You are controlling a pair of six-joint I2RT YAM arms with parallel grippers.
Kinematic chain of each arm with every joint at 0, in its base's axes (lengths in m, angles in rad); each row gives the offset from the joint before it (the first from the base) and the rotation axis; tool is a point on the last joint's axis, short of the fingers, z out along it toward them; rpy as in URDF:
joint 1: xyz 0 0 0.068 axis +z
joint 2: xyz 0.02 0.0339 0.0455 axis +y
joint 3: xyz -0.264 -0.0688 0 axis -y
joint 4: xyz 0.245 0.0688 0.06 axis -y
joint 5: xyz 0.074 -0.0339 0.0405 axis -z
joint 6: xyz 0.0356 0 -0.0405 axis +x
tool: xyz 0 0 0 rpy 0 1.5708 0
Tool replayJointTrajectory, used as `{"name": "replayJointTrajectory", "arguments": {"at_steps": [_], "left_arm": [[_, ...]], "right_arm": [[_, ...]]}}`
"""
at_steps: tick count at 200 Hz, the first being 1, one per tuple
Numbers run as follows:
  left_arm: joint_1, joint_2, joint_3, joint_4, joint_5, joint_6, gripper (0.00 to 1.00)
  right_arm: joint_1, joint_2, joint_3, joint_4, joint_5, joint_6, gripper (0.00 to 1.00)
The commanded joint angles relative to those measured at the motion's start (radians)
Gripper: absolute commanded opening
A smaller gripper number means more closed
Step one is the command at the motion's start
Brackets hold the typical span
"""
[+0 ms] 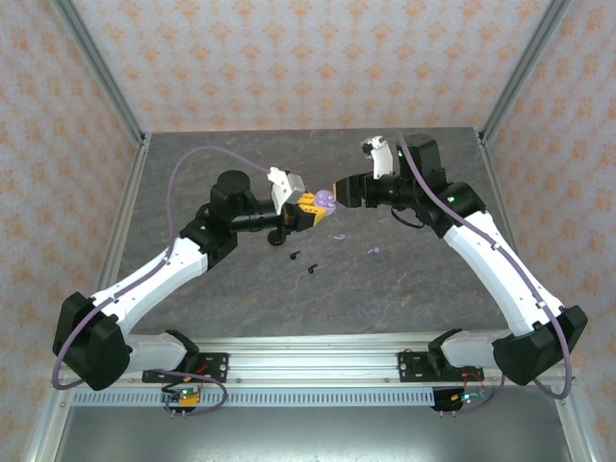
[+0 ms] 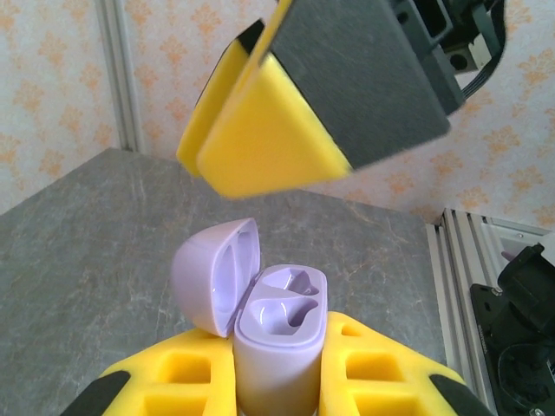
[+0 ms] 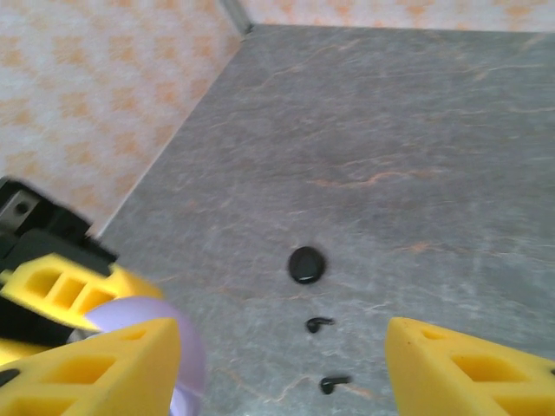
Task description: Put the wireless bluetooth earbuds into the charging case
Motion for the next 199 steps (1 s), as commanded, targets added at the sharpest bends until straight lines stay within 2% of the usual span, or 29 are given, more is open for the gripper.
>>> {"name": "replayJointTrajectory", "arguments": {"at_steps": [1,37,92,126,173,199], "left_arm": [[-0.006,-0.024,-0.034,0.068,-0.054,-0.051,0.09],[-0.015,-0.054,-0.129,0.189,-0.094,-0.142,0.09],[-0.051,-0.144,-0.208,0.188,-0.164,-0.163,0.09],[-0.079,-0.181,-0.245,0.177,-0.198,-0.164,0.09],[-0.088,-0.21,-0.242,0.123,-0.229,-0.135,0.09],[-0.089,-0.216,-0.239,0.112,-0.236,-0.128,0.1]], "right_arm": [[0.0,-0.043,-0.014,0.009,0.206,0.054,0.65],[-0.032,-0.01,-0.065,-0.102,0.382,0.104,0.65],[-0.089,0.073,-0.242,-0.117,0.379,0.236,0.62],[-0.093,0.136,-0.371,-0.052,0.405,0.309,0.46],[-0.094,0.197,-0.451,-0.009,0.424,0.387,0.23],[-0.094,0.233,-0.485,0.029,0.41,0.407,0.17]]}}
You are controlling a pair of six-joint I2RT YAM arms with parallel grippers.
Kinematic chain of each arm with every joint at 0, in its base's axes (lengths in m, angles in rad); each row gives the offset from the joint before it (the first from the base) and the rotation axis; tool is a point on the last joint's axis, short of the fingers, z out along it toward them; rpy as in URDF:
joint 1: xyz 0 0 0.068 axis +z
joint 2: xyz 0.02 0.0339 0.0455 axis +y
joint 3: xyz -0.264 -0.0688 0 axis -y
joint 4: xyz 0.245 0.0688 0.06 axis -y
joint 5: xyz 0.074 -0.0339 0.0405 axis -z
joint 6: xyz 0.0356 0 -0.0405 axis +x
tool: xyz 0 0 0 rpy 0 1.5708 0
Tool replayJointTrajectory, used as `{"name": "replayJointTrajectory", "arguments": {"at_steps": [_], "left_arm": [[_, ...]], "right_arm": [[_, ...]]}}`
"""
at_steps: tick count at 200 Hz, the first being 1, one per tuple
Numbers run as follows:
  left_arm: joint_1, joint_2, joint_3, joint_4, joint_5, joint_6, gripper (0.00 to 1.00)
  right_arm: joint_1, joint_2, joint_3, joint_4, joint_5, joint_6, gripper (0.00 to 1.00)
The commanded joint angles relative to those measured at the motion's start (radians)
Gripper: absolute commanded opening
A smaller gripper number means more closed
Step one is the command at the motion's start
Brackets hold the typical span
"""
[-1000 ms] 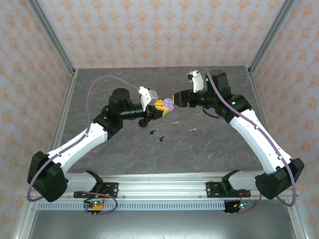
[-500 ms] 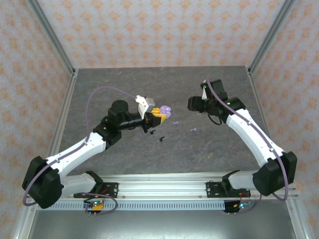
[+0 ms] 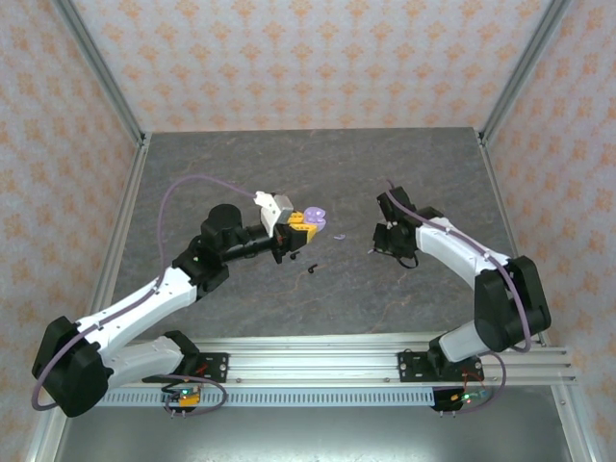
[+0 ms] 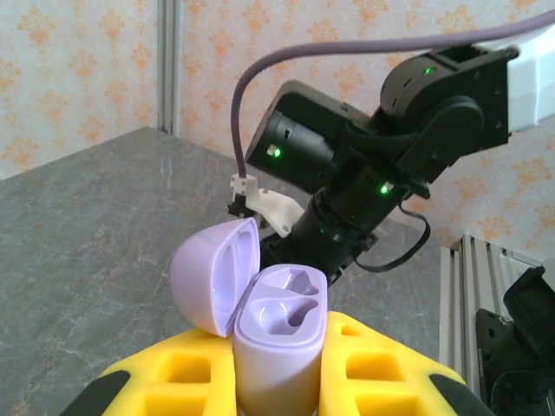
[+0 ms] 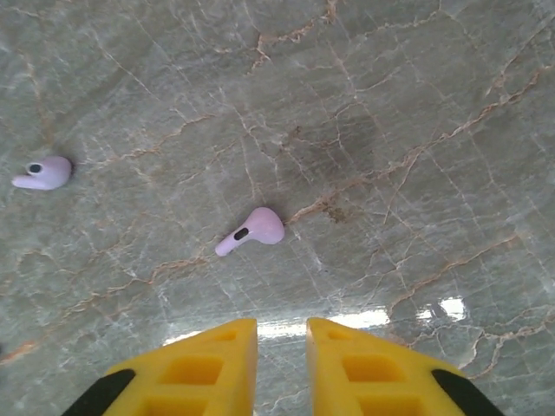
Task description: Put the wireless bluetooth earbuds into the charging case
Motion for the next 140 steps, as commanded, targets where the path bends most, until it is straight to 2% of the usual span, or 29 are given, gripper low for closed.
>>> {"name": "replayJointTrajectory", "arguments": {"at_steps": [1,140], "left_arm": [[-0.009,-0.026,0.005,-0.009,-0.027,0.028,0.1],[-0.017,-0.053,0.007,-0.064,-0.078,0.042,0.1]], "right_arm": [[-0.003,0.032,-0.028,0.049,0.025,0.047,0.16],[-0.004,0.2,0.006,0.13,0.075,0.08,0.08]]}}
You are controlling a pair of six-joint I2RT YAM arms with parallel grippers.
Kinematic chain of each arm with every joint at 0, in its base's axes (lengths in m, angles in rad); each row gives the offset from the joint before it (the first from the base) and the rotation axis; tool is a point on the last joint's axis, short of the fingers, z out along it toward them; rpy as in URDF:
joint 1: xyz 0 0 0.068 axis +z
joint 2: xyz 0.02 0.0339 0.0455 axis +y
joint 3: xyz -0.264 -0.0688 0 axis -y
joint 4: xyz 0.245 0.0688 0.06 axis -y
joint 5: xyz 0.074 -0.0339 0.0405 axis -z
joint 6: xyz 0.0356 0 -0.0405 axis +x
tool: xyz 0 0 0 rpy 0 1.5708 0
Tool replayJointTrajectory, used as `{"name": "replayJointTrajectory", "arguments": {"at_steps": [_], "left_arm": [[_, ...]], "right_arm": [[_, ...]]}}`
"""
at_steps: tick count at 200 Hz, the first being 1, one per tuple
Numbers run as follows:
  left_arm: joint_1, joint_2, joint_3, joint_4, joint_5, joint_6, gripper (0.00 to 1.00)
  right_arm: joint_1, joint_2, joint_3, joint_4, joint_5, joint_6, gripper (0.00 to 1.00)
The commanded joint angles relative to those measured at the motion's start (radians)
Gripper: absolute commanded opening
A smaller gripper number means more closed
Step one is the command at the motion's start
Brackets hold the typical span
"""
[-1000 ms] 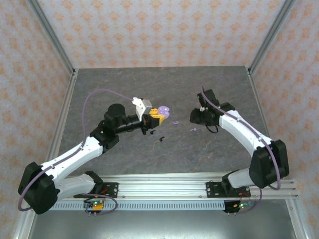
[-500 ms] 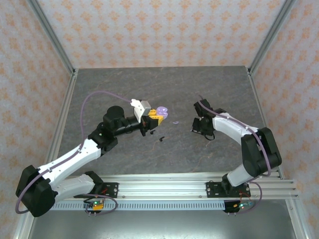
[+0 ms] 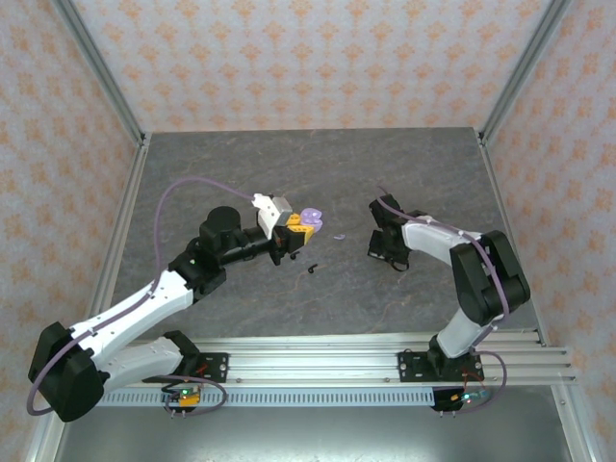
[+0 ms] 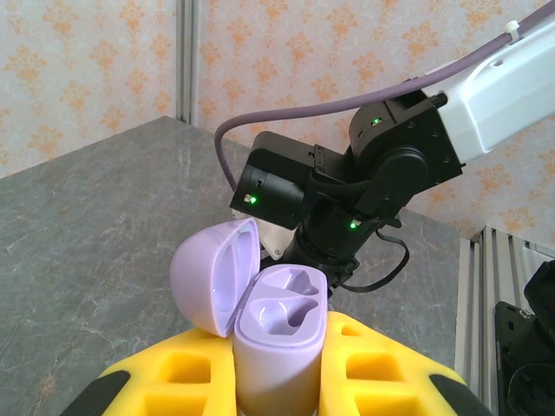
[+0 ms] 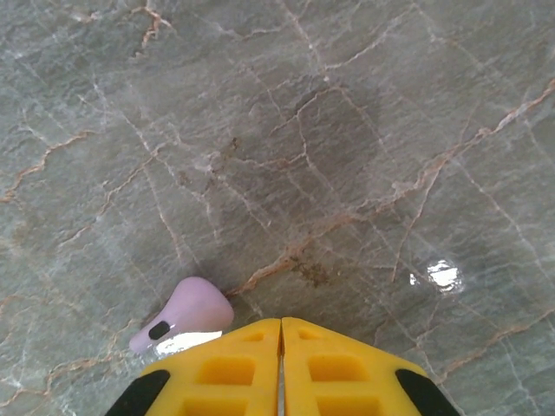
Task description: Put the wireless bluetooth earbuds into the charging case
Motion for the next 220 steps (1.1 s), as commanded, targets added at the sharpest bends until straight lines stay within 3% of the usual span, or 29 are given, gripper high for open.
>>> {"name": "replayJointTrajectory", "arguments": {"at_steps": [1,220], "left_arm": [[-0.004,-0.023,0.007,0.005,-0.022,0.016,0.1],[-0.004,-0.016,0.016,-0.02,-0.02,0.018,0.1]], "right_arm": [[-0.004,0.027,0.024,0.025,0.036,0.011,0.08],[-0.004,0.059,0.136,0.006,0.059,-0.09,0.07]]}}
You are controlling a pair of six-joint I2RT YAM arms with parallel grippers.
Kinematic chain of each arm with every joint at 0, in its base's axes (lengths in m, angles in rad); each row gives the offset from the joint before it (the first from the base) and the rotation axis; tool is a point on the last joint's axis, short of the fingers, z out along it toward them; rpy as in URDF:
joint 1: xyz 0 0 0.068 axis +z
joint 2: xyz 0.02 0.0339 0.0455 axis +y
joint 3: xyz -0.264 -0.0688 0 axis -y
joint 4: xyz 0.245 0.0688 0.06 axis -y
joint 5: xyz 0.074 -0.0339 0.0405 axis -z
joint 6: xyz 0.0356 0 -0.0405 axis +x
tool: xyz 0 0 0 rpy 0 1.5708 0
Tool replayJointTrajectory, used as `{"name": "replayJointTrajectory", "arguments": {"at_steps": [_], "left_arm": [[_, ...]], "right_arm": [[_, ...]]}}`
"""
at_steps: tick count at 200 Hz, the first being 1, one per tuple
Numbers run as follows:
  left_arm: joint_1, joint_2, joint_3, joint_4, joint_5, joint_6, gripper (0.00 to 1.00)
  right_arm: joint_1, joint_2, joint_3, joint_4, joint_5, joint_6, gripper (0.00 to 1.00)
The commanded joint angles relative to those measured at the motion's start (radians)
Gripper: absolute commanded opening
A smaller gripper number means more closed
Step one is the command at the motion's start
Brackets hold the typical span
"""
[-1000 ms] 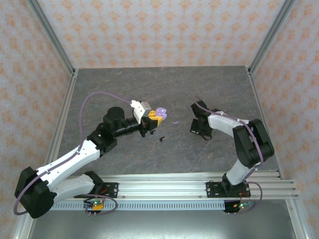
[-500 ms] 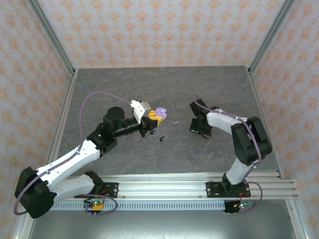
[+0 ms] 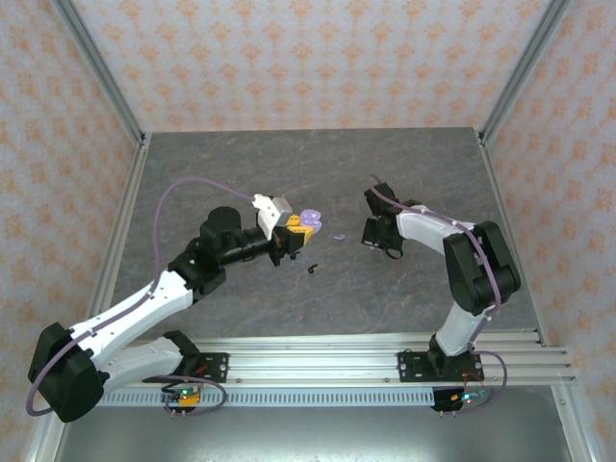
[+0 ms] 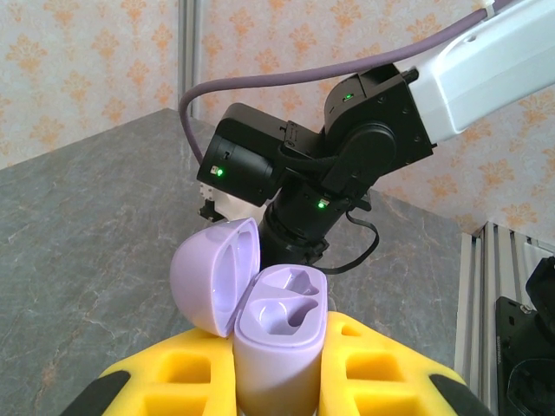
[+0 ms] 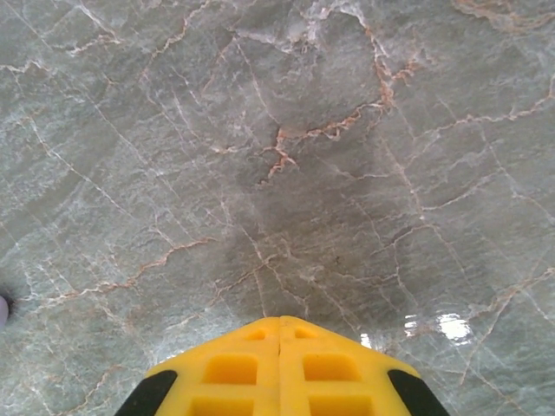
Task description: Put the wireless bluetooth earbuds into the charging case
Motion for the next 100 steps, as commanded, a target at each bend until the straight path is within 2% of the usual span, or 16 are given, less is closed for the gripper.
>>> {"name": "replayJointTrajectory", "arguments": {"at_steps": [1,66,100], "left_arm": [[-0.004,-0.016,0.016,0.002,-0.016,0.018,0.1],[-0.005,-0.02,0.022,-0.007,-0.016,0.016,0.1],[-0.005,-0.018,0.022,-0.001,-0.015,0.008,0.1]], "right_arm": [[-0.003,-0.02,0.018,-0.016,0.051,-0.023,0.07],[-0.005,-0.088,0.024,-0.068,0.097,-0.14,0.19],[-0.018,-0.03,0.062,-0.107,0.126,-0.144,0.08]]}}
